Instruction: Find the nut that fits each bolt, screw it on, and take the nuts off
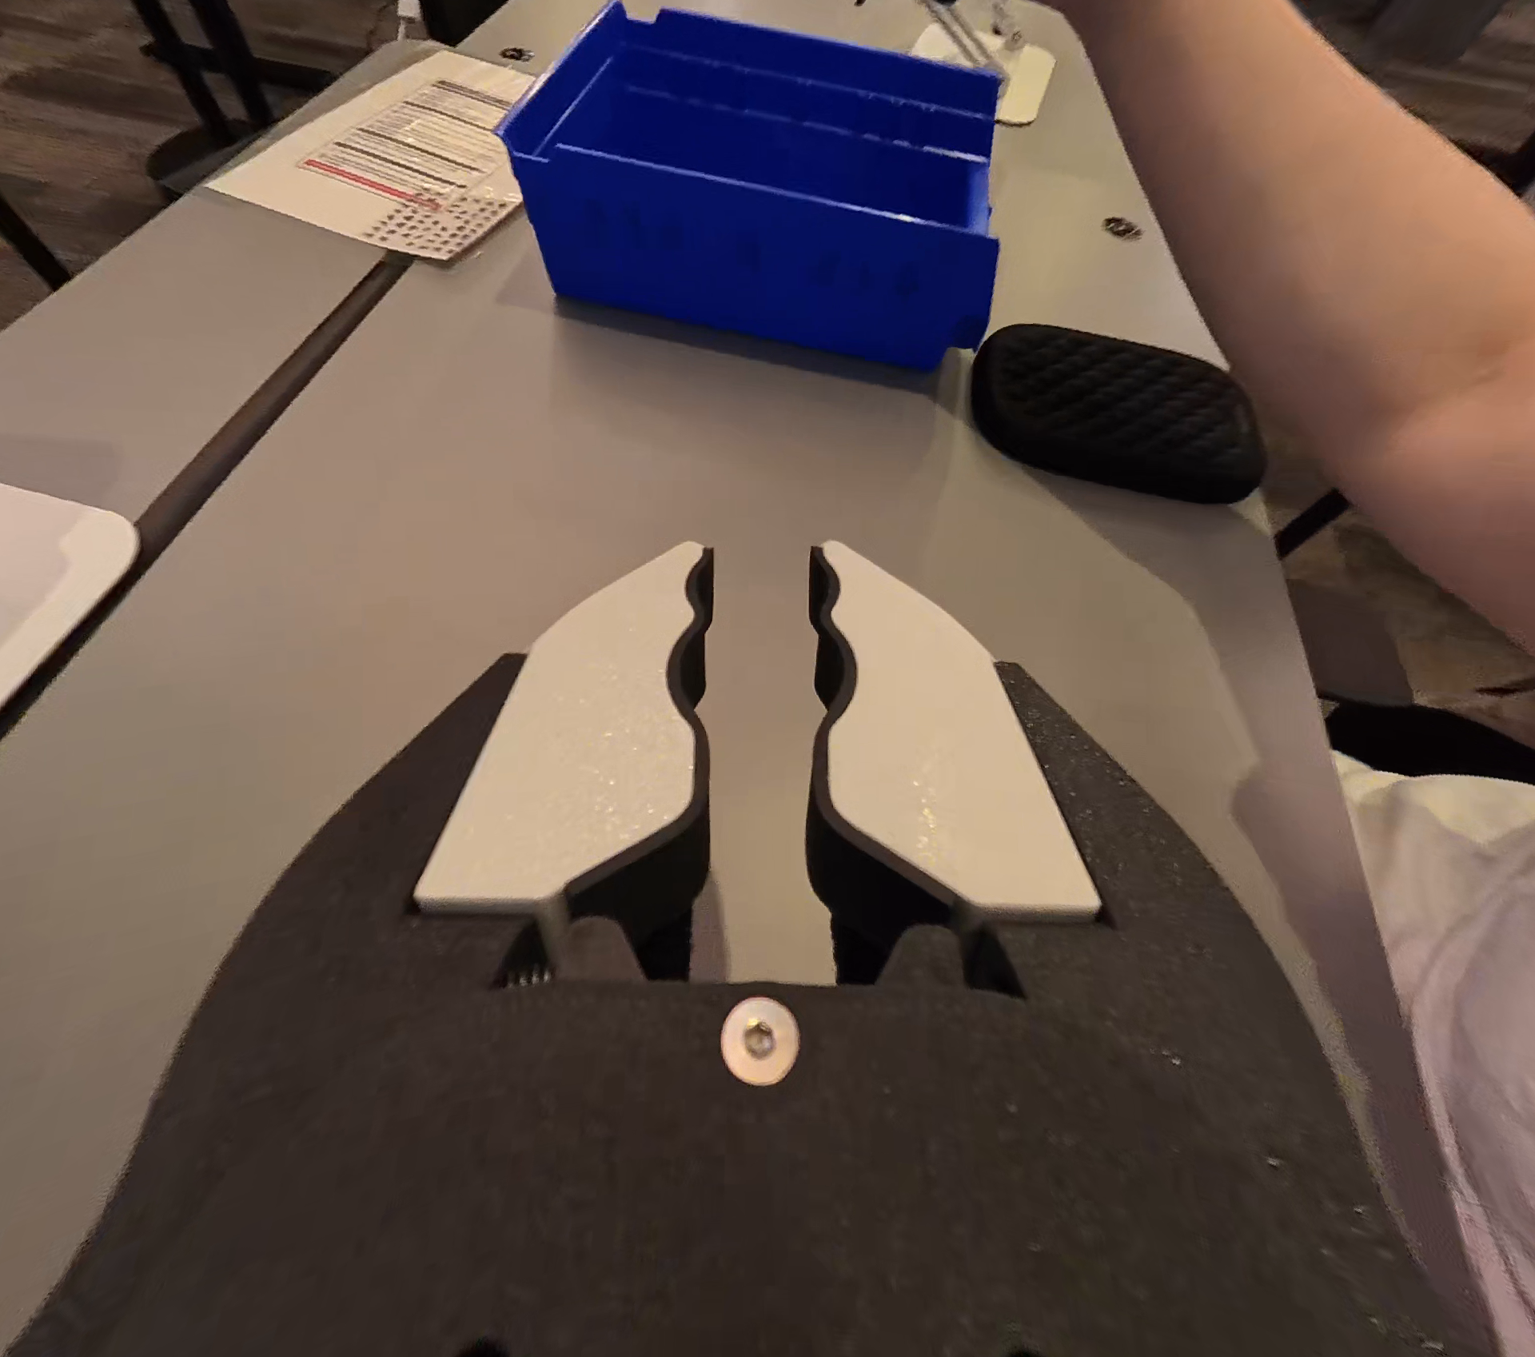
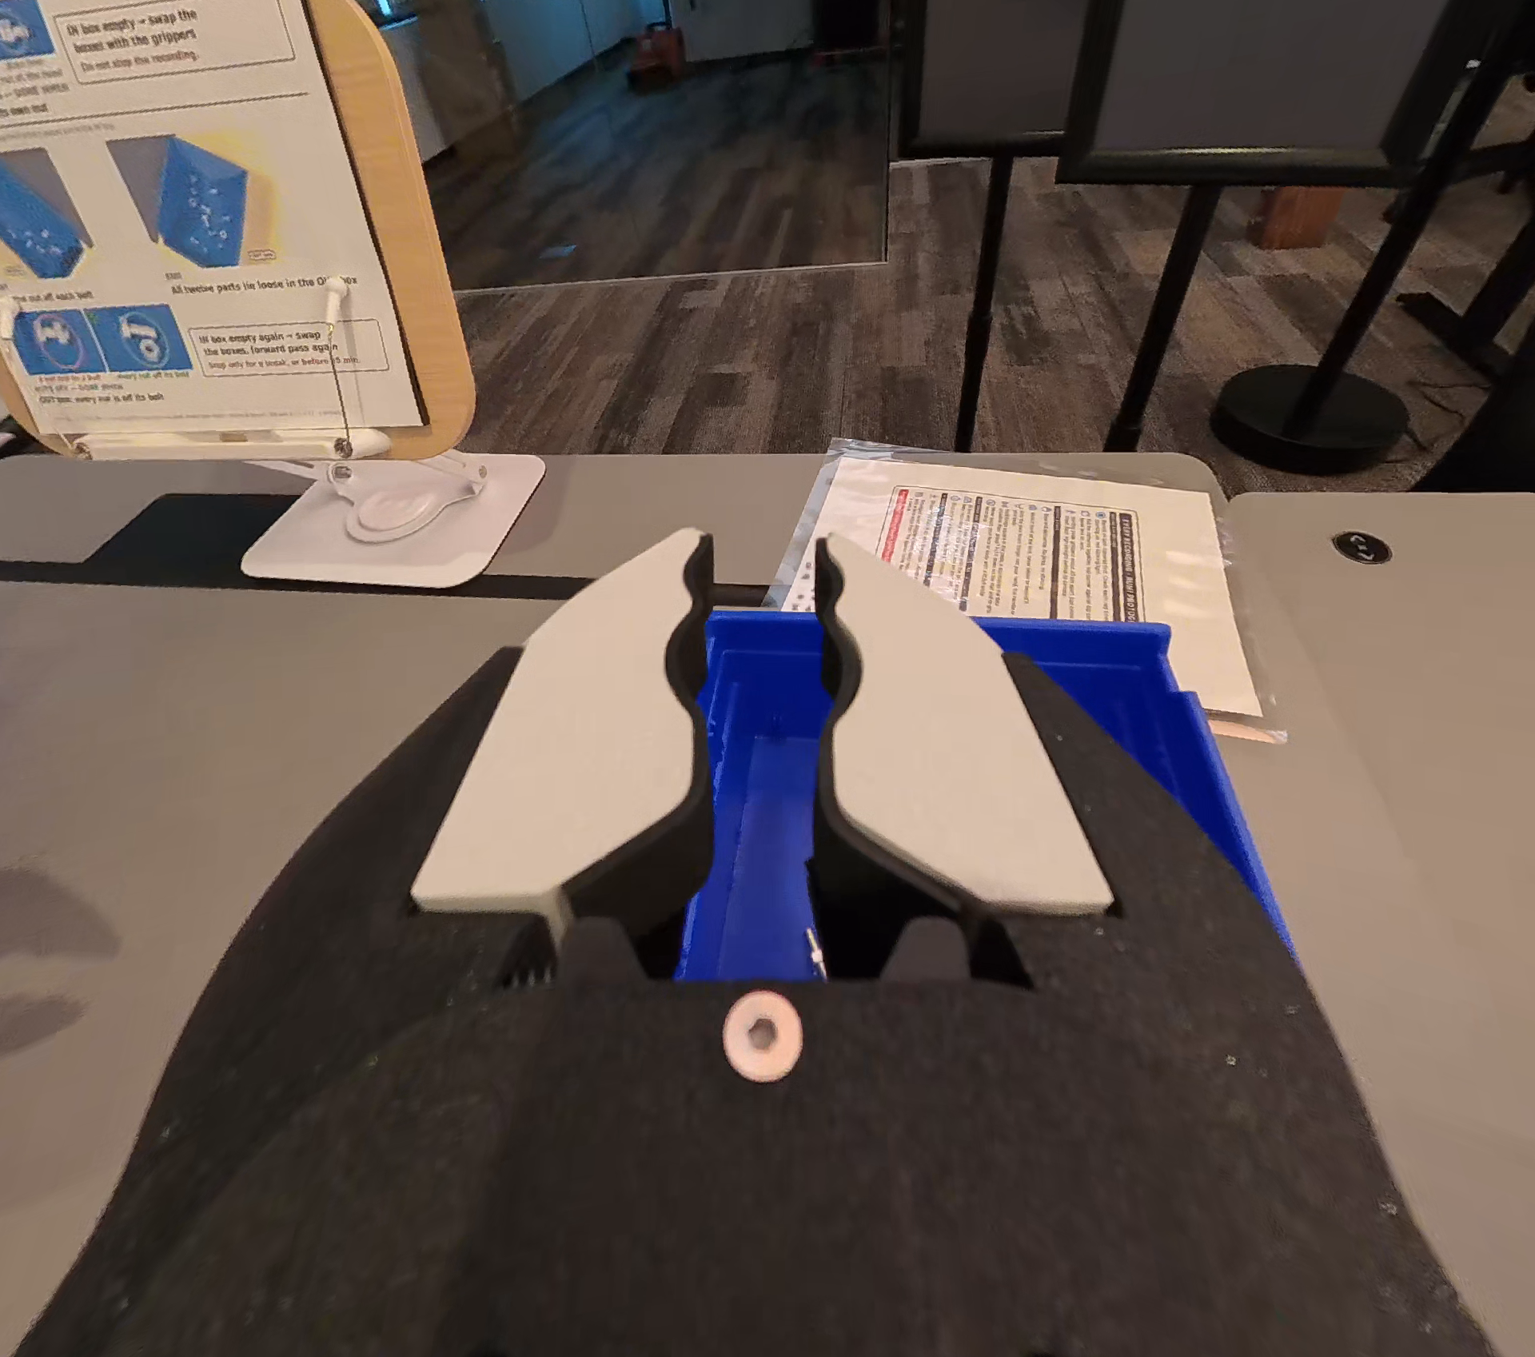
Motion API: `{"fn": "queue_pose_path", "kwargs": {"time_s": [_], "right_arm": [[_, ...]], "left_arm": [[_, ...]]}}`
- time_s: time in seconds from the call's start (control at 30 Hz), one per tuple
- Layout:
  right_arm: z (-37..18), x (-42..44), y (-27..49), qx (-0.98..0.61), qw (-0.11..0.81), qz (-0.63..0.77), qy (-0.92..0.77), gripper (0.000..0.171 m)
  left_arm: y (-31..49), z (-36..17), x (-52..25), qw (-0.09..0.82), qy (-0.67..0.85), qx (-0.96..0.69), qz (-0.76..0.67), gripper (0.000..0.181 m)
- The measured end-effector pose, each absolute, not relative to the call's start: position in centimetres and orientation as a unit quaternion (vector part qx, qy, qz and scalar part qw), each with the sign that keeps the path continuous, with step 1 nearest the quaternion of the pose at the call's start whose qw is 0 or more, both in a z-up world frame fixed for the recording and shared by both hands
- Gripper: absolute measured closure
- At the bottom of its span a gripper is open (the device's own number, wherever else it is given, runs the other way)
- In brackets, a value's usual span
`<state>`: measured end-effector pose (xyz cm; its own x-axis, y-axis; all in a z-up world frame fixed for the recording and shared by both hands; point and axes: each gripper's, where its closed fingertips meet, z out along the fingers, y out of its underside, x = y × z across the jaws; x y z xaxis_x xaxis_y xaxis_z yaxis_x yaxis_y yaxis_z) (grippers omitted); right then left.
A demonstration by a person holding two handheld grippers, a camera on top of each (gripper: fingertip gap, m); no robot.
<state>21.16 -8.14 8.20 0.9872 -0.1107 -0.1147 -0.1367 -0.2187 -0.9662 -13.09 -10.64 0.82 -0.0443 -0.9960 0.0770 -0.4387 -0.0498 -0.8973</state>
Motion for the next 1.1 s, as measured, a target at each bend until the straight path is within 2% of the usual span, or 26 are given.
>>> {"fn": "queue_pose_path", "kwargs": {"time_s": [0.33,0.5,0.6,0.67,0.87,1.1], "right_arm": [[4.3,21.2,-8.5,-0.826,0.563,-0.010,0.024,0.145],[1.3,26.5,-11.6,-0.885,0.436,-0.160,-0.010,0.145],[-0.5,30.7,-13.9,-0.912,0.353,-0.210,-0.012,0.133],[-1.4,32.3,-14.6,-0.924,0.336,-0.186,-0.003,0.128],[-3.4,32.6,-14.6,-0.932,0.358,-0.053,0.017,0.124],[-4.9,30.9,-13.5,-0.938,0.344,0.036,0.017,0.125]], "left_arm": [[-10.3,-0.7,-12.4,0.369,0.617,-0.606,-0.341,0.161],[-10.5,0.9,-12.2,0.367,0.572,-0.603,-0.417,0.163],[-11.0,2.2,-12.3,0.350,0.550,-0.591,-0.475,0.163],[-10.7,2.6,-12.5,0.354,0.545,-0.591,-0.479,0.165],[-9.3,2.8,-13.5,0.388,0.563,-0.595,-0.422,0.164],[-8.9,3.7,-13.8,0.416,0.575,-0.590,-0.385,0.164]]}}
